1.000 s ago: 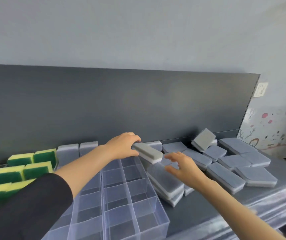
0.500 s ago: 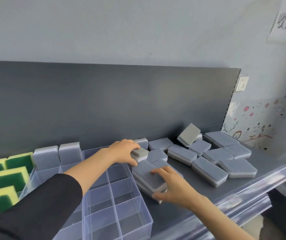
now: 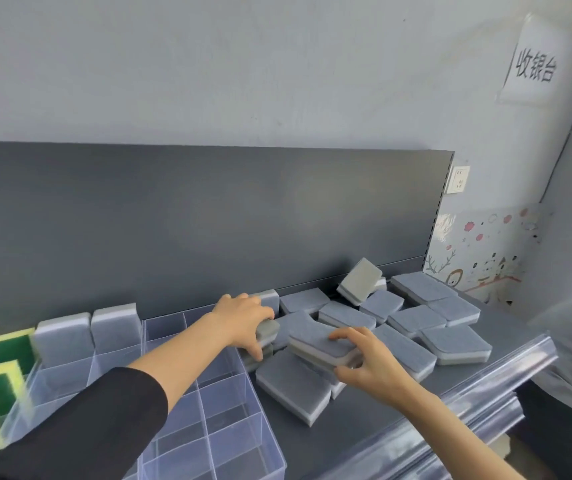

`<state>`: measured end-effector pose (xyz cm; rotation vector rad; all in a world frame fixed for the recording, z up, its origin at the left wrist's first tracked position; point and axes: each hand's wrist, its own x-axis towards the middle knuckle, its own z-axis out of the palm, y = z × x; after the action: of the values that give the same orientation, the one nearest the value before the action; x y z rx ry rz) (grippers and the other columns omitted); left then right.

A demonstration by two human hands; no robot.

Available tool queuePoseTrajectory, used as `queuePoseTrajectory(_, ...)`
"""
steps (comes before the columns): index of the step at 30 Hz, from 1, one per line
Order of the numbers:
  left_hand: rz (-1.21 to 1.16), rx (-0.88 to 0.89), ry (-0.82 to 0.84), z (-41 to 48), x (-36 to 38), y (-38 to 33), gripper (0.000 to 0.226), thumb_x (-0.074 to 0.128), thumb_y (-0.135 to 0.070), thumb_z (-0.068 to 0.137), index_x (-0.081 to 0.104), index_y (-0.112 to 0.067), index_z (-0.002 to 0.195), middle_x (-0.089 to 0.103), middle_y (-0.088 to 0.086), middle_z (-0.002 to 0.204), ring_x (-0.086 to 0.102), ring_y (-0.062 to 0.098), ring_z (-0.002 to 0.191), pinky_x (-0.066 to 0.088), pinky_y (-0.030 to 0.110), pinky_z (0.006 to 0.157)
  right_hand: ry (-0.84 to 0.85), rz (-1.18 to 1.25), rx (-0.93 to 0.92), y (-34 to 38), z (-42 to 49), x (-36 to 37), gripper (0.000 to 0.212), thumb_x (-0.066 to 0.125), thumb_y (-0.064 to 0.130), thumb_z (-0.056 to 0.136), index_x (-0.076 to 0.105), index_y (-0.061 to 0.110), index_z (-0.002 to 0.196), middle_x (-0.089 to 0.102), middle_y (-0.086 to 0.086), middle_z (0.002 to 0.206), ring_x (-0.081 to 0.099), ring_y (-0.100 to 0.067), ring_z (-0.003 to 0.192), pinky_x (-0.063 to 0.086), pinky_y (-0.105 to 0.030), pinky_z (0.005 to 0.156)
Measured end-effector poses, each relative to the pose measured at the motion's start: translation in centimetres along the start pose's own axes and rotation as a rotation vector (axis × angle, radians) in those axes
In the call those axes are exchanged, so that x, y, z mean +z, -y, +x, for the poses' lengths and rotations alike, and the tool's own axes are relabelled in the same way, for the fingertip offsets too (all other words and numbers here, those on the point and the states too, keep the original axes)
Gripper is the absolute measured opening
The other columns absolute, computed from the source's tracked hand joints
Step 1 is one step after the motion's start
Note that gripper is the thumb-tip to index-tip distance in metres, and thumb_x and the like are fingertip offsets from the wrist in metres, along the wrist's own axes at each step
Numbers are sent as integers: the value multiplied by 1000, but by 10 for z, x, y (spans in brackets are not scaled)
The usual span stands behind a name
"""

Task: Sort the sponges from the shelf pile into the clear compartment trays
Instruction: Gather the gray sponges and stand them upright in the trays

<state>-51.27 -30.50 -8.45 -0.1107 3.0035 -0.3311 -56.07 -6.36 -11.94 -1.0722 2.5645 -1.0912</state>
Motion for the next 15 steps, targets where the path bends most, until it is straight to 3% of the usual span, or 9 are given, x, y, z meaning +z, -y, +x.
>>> queuePoseTrajectory(3,67,1,-5,0,0,-4,68,70,-48,69,45,-25,127,48,0,123,45,23,115,37,36,81,-14,110,45,-5,-3,0,38,67,25,78,49,38,109,44,12,115,53,-7,82,42,-15,70)
queuePoseTrajectory(6,72,0,-67,-2,-4,-6,49,63,-35,75,49,-22,120,52,1,118,49,23,108,38,34,73,-88,204,81,-5,-3,-2,28,66,38,82,56,32,107,50,13,94,52,-3,74,39,-11,63)
queuePoseTrajectory(9,29,4,-181,-8,-14,-6,35,54,-25,80,51,-19,114,54,2,113,52,23,105,37,30,68,-179,266,79,-3,-3,-6,13,57,27,90,61,26,102,50,14,74,46,0,59,39,-8,57)
queuePoseTrajectory(11,-19,-5,-268,-15,-23,-5,34,50,-21,82,50,-17,115,55,2,112,53,23,103,35,28,67,-211,305,73,-3,-3,-8,15,58,19,89,60,24,104,49,13,68,43,1,53,38,-8,54)
queuePoseTrajectory(13,-116,-31,-351,-21,-32,-2,34,50,-20,83,50,-16,116,55,1,111,53,22,98,35,27,66,-226,335,74,0,-2,-11,27,61,17,87,53,23,111,50,10,74,43,-1,57,39,-10,55)
queuePoseTrajectory(15,-270,-74,-409,-29,-41,4,31,51,-19,83,50,-15,114,55,0,109,50,20,89,37,27,66,-240,379,88,3,0,-13,43,66,16,83,44,25,119,56,2,94,50,-8,72,43,-16,63)
